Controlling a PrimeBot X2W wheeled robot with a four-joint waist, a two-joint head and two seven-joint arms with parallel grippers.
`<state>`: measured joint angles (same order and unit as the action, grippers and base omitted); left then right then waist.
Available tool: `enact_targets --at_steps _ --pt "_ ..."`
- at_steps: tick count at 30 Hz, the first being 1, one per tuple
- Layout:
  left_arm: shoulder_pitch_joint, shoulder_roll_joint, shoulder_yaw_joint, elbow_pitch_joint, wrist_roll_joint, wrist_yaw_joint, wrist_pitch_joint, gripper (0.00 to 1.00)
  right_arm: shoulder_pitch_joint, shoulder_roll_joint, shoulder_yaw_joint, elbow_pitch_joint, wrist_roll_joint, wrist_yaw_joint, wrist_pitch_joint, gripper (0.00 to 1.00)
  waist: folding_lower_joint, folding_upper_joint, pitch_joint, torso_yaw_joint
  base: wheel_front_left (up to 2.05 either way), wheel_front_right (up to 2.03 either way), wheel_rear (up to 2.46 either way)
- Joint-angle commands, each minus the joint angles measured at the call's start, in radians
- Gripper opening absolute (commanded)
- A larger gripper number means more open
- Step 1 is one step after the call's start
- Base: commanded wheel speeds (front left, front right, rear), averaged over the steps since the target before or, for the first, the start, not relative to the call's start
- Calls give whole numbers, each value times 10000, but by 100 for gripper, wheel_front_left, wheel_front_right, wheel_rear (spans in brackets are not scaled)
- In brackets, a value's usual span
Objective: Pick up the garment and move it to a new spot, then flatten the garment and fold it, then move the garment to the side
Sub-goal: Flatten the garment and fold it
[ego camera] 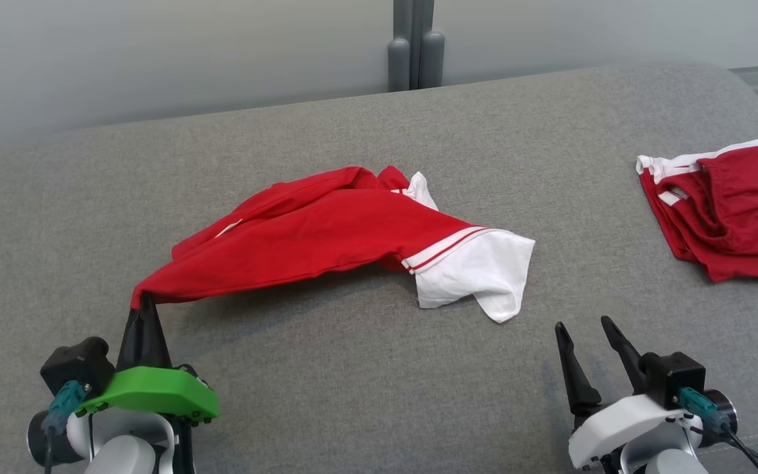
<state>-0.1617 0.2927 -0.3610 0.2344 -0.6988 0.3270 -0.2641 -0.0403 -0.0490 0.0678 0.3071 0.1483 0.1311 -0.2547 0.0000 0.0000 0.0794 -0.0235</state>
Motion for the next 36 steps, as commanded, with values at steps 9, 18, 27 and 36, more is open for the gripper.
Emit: enact_targets --at_steps 9,18,27,36 --pt "-10 -577 209 108 746 -613 2 0 -1328 -33 118 1661 491 -7 591 100 0 0 112 337 0 0 0" --pt "-80 -1107 613 304 1321 -1095 2 0 -2398 -33 144 3426 1028 -7 921 100 0 0 175 735 0 0 0" --pt "-156 -1423 868 492 1706 -1432 2 0 -3295 -35 1073 4932 1722 -7 643 100 0 0 340 941 0 0 0" --pt "-215 -1599 1061 655 1909 -1620 2 0 -3759 -32 1501 5908 2439 -7 312 70 0 0 367 917 0 0 0"
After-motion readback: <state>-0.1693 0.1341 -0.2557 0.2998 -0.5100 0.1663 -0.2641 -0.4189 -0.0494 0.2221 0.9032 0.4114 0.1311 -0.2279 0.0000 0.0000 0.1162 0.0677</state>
